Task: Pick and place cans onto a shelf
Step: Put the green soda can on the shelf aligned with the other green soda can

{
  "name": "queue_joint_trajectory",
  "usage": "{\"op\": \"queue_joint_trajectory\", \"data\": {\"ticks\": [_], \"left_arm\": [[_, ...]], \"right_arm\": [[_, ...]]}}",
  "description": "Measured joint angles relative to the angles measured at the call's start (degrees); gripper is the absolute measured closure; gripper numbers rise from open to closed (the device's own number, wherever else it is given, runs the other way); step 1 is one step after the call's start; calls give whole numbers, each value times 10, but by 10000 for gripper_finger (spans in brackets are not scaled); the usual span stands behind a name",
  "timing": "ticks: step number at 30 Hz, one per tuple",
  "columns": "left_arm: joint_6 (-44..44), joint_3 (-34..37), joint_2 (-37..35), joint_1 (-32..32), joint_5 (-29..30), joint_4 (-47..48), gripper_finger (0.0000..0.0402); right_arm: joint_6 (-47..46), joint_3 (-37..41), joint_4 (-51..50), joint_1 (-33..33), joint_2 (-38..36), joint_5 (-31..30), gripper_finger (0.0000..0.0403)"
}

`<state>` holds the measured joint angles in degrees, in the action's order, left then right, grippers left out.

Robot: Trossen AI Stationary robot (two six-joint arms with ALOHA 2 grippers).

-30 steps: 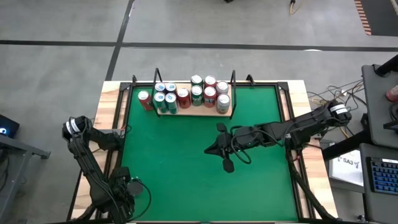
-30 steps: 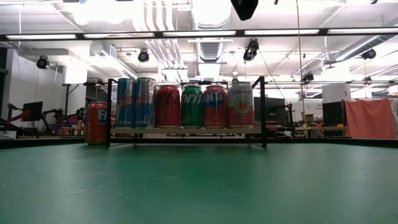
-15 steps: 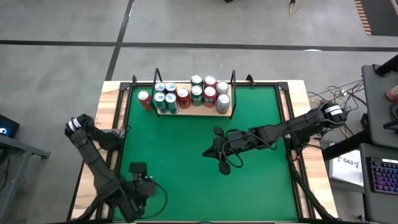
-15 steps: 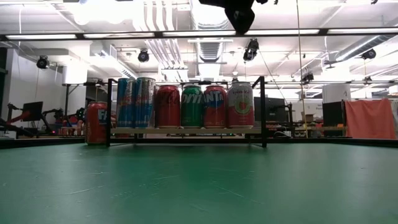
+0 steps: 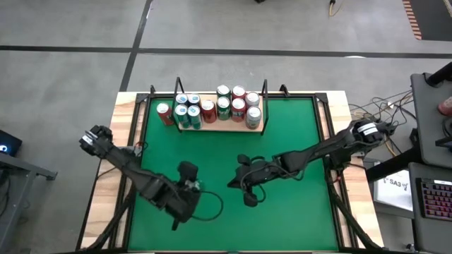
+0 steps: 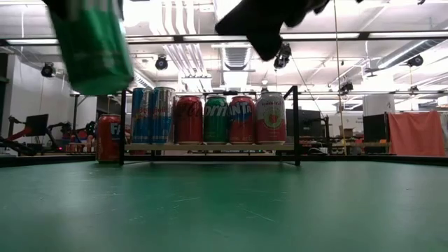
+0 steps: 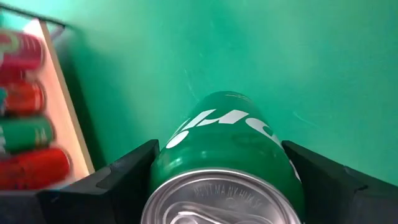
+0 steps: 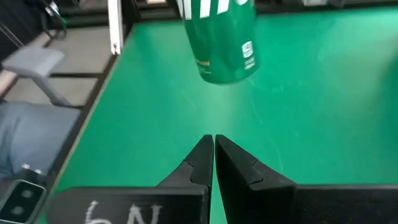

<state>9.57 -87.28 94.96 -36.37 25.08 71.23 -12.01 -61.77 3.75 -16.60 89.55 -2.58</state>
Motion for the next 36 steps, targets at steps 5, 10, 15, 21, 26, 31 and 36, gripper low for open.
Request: {"op": "queue_joint_trajectory", "data": {"ticks": [5, 10, 15, 21, 26, 31, 36], "left_arm": [[-82, 16, 0, 27, -4, -29, 109], [-132, 19, -1, 39, -6, -45, 109], [-168, 25, -1, 46, -6, -48, 109], [-207, 35, -1, 47, -16, -55, 109], [-219, 36, -1, 48, -22, -60, 109], [-232, 36, -1, 50, -27, -78, 109], [-233, 36, -1, 50, -26, -84, 109]], "right_arm": [[-6, -11, 1, 0, 36, 0, 394], [71, -35, -5, 0, 75, 0, 394], [57, -64, 1, 0, 93, -2, 394], [68, -85, -2, 0, 96, -4, 381], [67, -106, -4, 1, 99, -4, 318], [38, -115, 0, 5, 100, -5, 214], [41, -116, 1, 5, 102, -36, 110]]}}
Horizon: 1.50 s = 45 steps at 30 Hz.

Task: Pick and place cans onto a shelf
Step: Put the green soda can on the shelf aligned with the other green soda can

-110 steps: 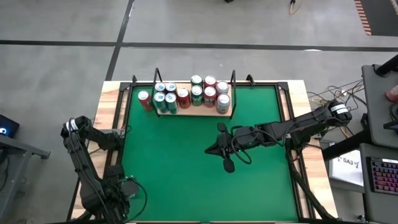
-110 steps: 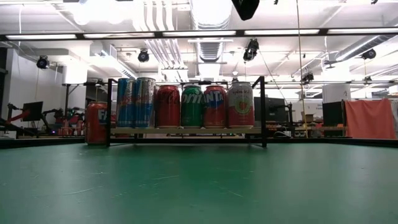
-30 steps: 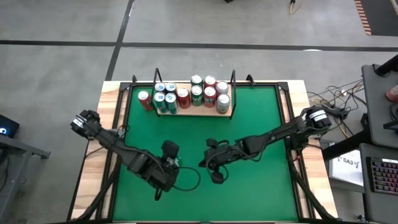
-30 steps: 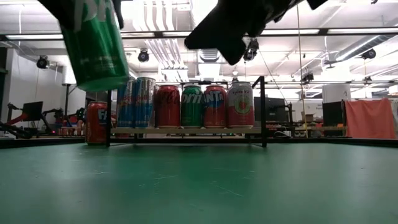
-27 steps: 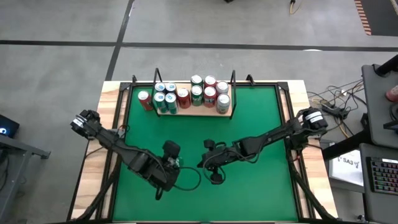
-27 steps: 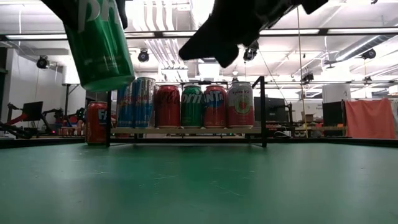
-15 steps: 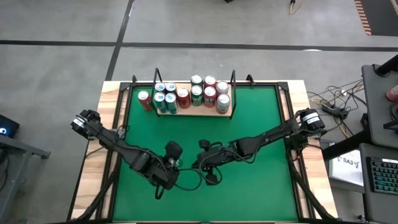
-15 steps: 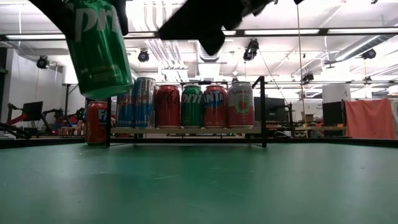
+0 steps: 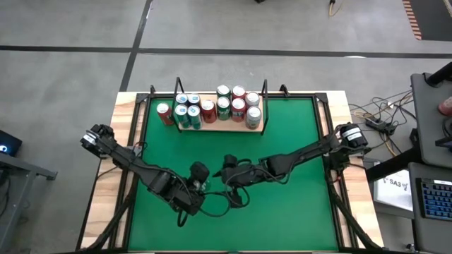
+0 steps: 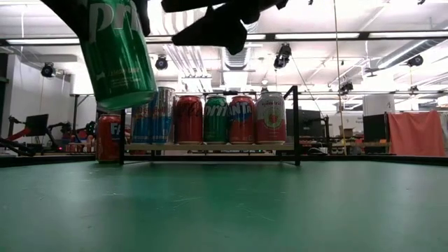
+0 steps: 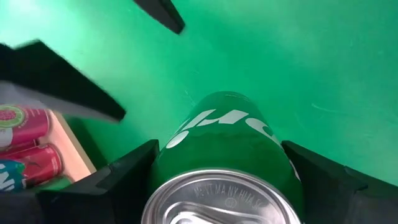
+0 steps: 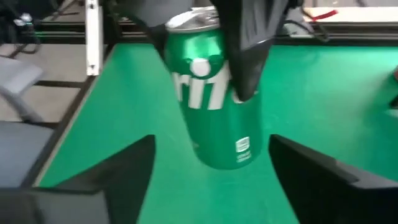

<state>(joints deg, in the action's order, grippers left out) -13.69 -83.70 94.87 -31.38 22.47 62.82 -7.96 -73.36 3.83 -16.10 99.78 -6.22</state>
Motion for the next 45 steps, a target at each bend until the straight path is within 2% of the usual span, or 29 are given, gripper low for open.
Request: {"op": "queue_joint_trajectory", "data": {"ticks": [3, 6, 16, 20, 25, 29, 31, 37, 45], "left_arm": [[-9, 0, 0, 0, 6, -6, 109], [-20, -6, 0, 2, 9, -9, 109], [-38, -10, -1, 11, 7, -22, 109], [-40, -10, -1, 11, 8, -16, 109], [-35, -10, -1, 11, 6, -12, 105], [-33, -10, -1, 12, 8, -5, 34], [-28, -10, -1, 13, 7, 1, 16], [12, -9, -16, 15, 56, 32, 47], [23, 2, -94, 22, 126, 34, 72]], "right_arm": [[12, 1, 14, 0, 17, -24, 65], [29, -7, 25, 2, 42, -24, 40], [64, -84, 30, 11, 116, -29, 35], [75, -105, 29, 15, 137, -28, 43], [76, -104, 25, 15, 136, -28, 101], [63, -104, 24, 15, 133, -29, 110], [59, -104, 19, 16, 132, -30, 110], [45, -103, -50, 23, 120, -33, 110], [37, -98, -156, 41, 84, -61, 110]]}}
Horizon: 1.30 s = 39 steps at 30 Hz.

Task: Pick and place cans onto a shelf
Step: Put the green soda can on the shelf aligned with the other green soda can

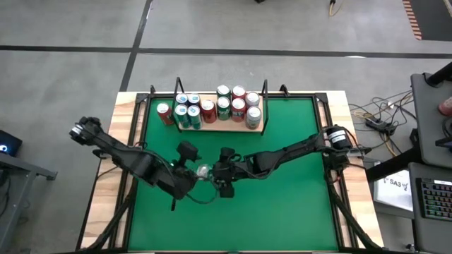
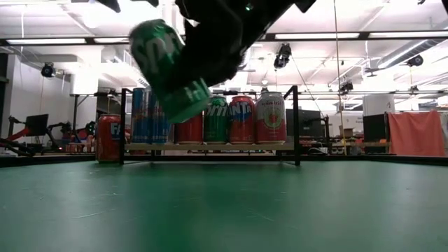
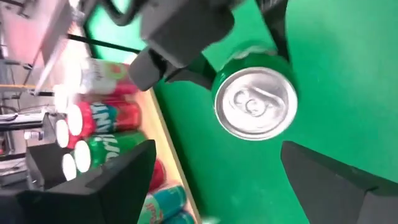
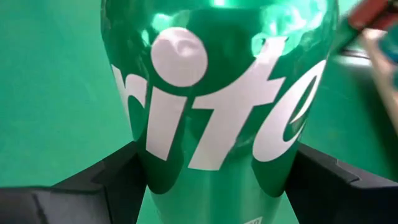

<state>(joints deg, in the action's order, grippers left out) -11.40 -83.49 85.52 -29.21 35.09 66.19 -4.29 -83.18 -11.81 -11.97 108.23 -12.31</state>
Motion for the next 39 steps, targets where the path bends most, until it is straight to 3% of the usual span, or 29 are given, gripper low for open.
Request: {"op": "queue_joint_trajectory", "data": {"ticks": [5, 11, 16, 21, 26, 32, 39], "left_arm": [[-3, 37, -78, 19, 0, -82, 73], [-66, 155, -192, 37, -3, -273, 73], [-120, 268, -271, 56, -3, -449, 73], [-194, 375, -321, 85, -5, -640, 73], [-219, 472, -344, 132, -31, -799, 73], [-167, 544, -333, 220, -160, -912, 72], [-122, 597, -292, 263, -192, -1003, 72]], "right_arm": [[7, 7, -38, 15, -27, -27, 110], [10, 62, 3, 43, -67, -27, 110], [-12, 143, 130, 75, -100, -29, 110], [-37, 210, 319, 103, -101, -32, 110], [-57, 253, 450, 109, -88, -141, 110], [-102, 261, 452, 108, -87, -211, 110], [-159, 261, 421, 108, -87, -274, 110]]}}
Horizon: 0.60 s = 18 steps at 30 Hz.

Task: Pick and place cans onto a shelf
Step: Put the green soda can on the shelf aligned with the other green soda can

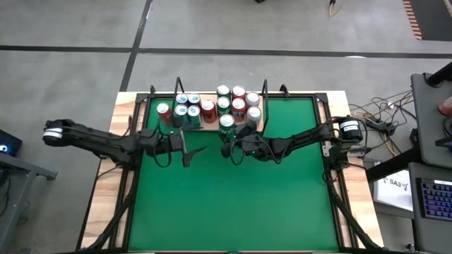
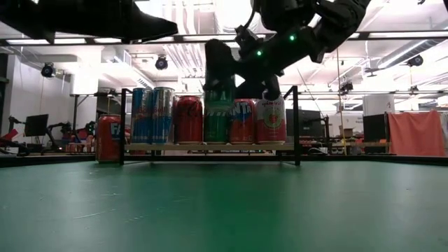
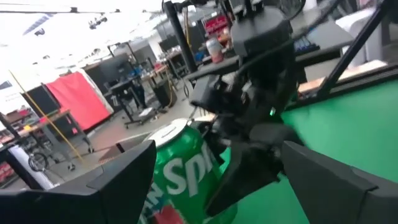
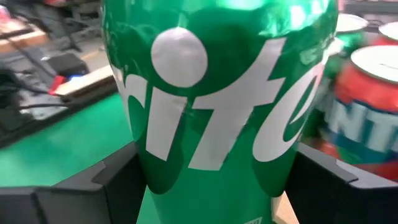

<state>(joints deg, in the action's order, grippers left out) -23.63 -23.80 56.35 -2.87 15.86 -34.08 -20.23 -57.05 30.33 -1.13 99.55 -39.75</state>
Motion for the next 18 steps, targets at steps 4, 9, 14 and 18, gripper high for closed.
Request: {"op": "queue_joint_trajectory", "data": {"ticks": [4, 9, 14, 18], "left_arm": [[2, 20, 22, 0, 0, -64, 72], [2, 23, 36, 0, 7, -69, 72], [2, 23, 33, 0, 16, -68, 72], [1, 23, 29, 1, 30, -68, 72]], "right_arm": [[-35, 1, -2, 1, 11, -14, 110], [-43, -8, -1, 0, 47, -16, 110], [-39, -39, 2, 0, 81, -46, 110], [-27, -65, 0, 0, 104, -87, 110]]}}
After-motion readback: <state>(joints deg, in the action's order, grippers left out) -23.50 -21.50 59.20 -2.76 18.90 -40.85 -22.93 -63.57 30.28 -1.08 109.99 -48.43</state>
